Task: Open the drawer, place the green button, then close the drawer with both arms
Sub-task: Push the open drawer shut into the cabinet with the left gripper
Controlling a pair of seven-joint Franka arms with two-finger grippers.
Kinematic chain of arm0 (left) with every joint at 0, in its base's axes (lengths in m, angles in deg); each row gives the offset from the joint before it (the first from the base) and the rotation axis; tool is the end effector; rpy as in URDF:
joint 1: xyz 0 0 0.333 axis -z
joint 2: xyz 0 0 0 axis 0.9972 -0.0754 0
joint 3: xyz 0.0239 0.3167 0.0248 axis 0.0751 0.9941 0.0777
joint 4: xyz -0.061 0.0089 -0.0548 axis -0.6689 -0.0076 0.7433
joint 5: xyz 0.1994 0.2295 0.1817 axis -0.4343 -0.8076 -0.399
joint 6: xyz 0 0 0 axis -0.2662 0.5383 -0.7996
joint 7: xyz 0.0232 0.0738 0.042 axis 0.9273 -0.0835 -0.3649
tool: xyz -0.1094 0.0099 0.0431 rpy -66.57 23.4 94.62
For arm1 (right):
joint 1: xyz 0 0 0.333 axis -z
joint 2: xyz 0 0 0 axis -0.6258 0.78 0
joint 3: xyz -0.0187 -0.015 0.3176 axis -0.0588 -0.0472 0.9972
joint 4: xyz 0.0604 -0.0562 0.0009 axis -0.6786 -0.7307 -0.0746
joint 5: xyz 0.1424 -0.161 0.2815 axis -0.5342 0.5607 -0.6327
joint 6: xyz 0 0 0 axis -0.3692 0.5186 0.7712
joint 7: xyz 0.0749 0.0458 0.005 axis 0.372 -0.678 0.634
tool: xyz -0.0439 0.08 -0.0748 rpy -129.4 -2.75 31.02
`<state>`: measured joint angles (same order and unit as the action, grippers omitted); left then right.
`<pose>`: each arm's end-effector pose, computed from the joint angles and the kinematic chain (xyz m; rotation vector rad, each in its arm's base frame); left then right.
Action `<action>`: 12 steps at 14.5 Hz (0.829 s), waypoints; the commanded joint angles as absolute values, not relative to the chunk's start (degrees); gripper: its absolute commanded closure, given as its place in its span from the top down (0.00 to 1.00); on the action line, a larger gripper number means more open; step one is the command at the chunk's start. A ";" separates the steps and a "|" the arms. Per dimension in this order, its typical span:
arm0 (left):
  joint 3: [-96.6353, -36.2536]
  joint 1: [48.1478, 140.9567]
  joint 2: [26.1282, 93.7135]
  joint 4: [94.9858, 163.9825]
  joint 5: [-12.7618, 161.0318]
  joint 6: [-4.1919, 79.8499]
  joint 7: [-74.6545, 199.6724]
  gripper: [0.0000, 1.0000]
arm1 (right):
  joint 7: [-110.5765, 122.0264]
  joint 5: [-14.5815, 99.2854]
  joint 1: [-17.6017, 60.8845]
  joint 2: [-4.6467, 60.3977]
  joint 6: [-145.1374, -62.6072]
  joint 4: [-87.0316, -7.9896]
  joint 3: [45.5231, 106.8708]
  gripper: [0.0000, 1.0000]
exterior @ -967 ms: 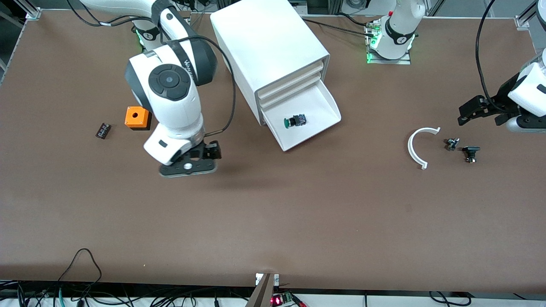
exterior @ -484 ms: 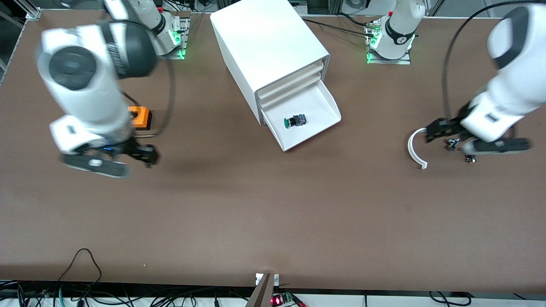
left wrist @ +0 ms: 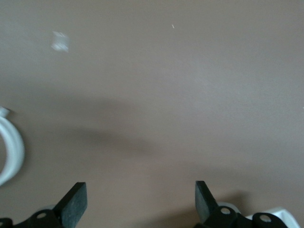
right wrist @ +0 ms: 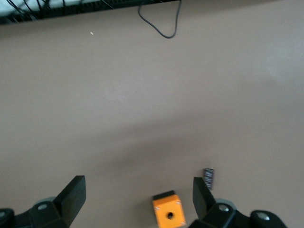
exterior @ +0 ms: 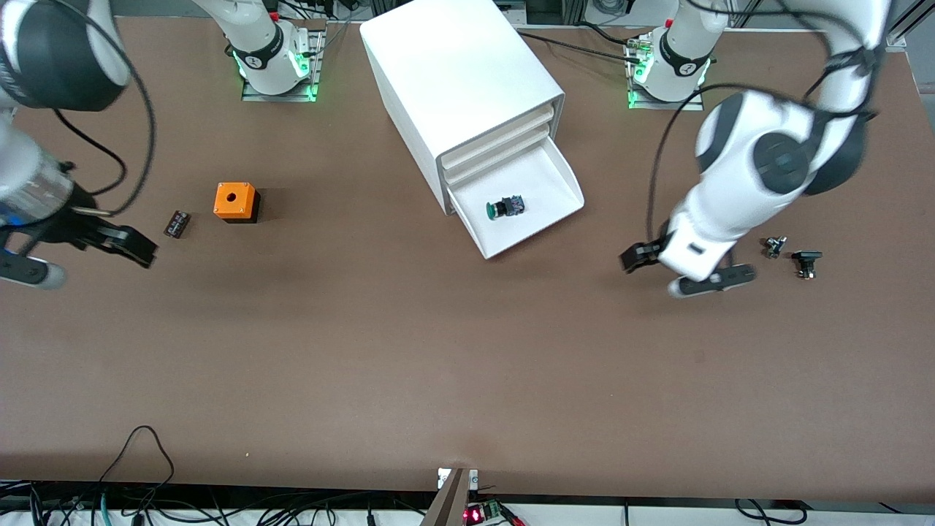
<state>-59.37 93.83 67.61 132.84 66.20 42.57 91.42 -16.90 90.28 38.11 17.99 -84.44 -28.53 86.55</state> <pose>0.5726 -0.1921 0.3917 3.0311 0.4571 -0.0263 0.5969 0.0307 0.5726 2.9660 -0.2941 0.1154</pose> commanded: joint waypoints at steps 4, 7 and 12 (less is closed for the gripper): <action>-59.02 100.87 56.21 132.08 66.81 53.27 103.68 1.00 | -4.05 84.82 38.12 6.98 -83.61 -42.07 80.42 1.00; -59.02 103.25 54.17 133.73 66.73 55.66 103.44 1.00 | -2.83 85.00 38.12 3.80 -83.70 -45.77 80.42 1.00; -59.19 106.07 58.02 142.69 66.81 59.53 103.26 1.00 | -2.82 84.91 38.12 0.90 -85.46 -49.82 80.33 1.00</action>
